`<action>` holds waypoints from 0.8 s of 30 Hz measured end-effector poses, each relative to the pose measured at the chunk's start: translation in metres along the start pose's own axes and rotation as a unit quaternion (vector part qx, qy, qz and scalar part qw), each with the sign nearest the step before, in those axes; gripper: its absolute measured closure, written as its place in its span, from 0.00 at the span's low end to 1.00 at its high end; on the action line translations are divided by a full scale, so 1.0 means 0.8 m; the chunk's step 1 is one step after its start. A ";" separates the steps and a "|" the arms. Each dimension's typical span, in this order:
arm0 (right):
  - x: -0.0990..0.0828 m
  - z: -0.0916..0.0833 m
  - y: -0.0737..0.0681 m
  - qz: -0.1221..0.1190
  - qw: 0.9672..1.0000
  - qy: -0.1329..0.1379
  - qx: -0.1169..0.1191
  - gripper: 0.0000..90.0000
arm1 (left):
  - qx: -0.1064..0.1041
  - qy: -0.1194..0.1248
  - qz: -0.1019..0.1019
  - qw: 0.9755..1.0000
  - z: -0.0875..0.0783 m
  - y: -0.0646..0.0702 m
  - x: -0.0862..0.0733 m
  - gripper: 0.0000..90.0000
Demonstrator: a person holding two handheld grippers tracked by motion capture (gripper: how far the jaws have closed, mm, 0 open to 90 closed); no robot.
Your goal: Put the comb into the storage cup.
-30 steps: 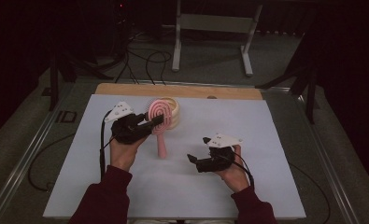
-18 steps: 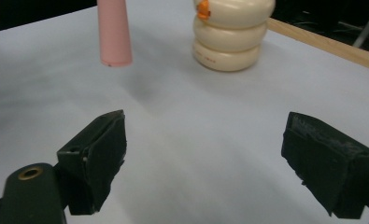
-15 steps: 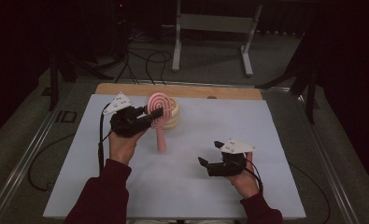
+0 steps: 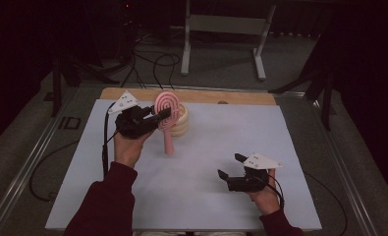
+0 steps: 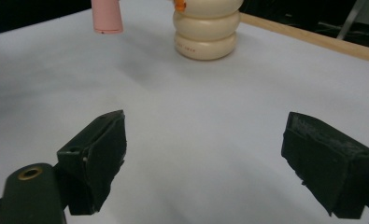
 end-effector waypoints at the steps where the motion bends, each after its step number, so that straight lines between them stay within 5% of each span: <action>1: -0.001 -0.002 0.001 0.004 1.000 0.002 -0.001 0.16 | 0.001 0.001 0.000 1.000 0.000 -0.001 0.000 0.72; 24: -0.023 -0.031 0.024 0.023 0.997 0.054 -0.042 0.14 | 0.009 -0.007 -0.001 1.000 0.011 -0.018 0.016 0.72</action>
Point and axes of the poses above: each handheld gripper's, and its own axes: z roughly forward along the jaws, x roughly out of its top, y roughly to its right, the point moved 2 cm from there along z, roughly forward along the jaws, and after that the axes turned 5 degrees about -x, right-handed, at the moved point
